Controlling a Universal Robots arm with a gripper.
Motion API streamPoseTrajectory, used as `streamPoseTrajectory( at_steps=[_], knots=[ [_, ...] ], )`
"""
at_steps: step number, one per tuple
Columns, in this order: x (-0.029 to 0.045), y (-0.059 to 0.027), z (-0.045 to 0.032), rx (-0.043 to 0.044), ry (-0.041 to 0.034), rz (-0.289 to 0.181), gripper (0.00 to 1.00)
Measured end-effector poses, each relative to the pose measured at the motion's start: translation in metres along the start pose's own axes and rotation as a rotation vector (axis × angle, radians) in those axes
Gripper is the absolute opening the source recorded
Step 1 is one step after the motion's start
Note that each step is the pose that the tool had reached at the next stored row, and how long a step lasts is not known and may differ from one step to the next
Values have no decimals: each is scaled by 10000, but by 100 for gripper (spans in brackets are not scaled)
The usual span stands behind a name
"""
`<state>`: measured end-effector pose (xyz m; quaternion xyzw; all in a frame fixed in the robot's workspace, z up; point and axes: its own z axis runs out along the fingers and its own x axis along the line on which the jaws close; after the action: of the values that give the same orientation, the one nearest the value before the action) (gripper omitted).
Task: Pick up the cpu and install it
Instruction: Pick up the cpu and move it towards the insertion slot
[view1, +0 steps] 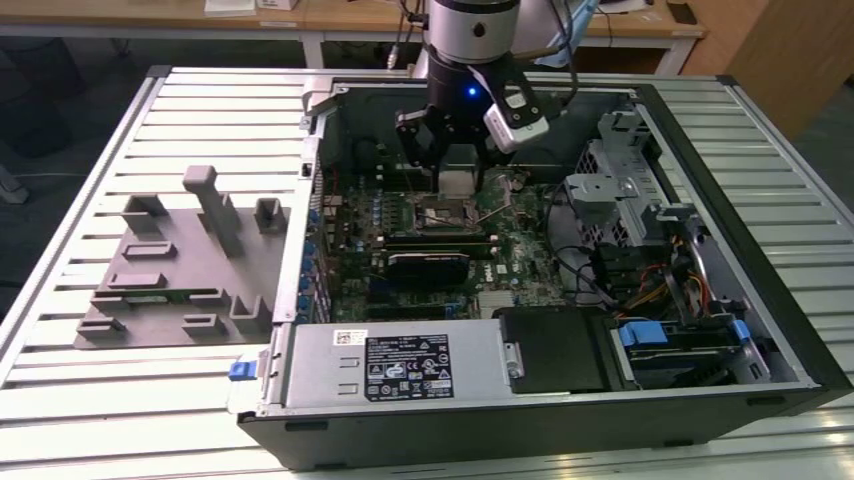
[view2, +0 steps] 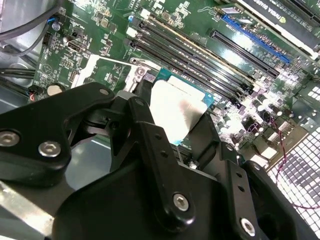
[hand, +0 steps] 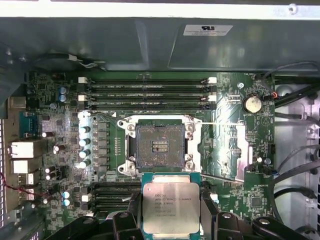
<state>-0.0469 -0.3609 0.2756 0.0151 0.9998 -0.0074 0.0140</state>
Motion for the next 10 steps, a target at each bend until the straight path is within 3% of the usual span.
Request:
streamPoseTrajectory(
  at_steps=[3,5,10],
  knots=[
    [1,0,24,0,0,0,55],
    [5,63,122,0,0,0,55],
    [7,90,146,0,0,0,55]
  ],
)
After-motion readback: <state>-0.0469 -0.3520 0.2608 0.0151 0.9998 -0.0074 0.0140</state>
